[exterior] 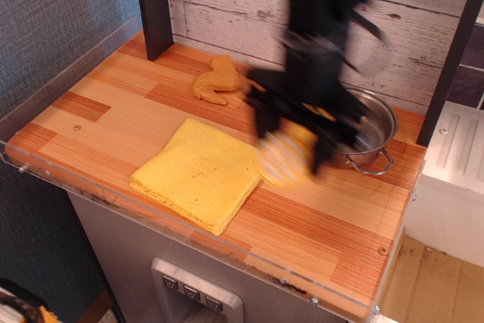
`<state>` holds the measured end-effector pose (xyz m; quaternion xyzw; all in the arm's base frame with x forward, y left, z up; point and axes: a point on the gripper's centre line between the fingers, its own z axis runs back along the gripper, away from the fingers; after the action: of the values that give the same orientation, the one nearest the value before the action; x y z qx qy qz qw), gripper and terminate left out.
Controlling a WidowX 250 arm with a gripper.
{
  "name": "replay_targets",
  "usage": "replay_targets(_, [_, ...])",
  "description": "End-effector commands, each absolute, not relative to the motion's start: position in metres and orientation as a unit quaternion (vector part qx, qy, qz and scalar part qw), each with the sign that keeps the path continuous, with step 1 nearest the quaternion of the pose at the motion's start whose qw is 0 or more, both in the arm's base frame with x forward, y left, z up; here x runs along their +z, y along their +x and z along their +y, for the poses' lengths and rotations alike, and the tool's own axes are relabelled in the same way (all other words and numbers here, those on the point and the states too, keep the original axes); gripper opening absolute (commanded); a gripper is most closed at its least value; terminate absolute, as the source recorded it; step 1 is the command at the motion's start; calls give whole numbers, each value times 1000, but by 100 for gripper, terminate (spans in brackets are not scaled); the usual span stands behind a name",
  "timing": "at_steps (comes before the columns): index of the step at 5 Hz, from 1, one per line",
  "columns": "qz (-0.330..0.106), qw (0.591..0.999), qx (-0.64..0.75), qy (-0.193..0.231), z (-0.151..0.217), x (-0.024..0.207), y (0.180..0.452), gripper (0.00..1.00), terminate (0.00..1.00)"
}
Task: PICK UP THE BRUSH AND PUT ANOTHER SIDE OF THE TABLE
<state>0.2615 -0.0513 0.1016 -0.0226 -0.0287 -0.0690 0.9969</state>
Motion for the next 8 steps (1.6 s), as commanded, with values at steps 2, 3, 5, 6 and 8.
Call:
replay_targets(2, [-26,997,-79,-4,95,89,292,0,0])
replay_targets(3, [-20,997,-74,8,138,83,297,0,0])
replay_targets(5, [7,997,-79,16,175,72,286,0,0])
replay_targets(6, [16,996,-82,11,178,56,290,0,0])
replay_targets(8, [24,994,-104,27,191,32,317,0,0])
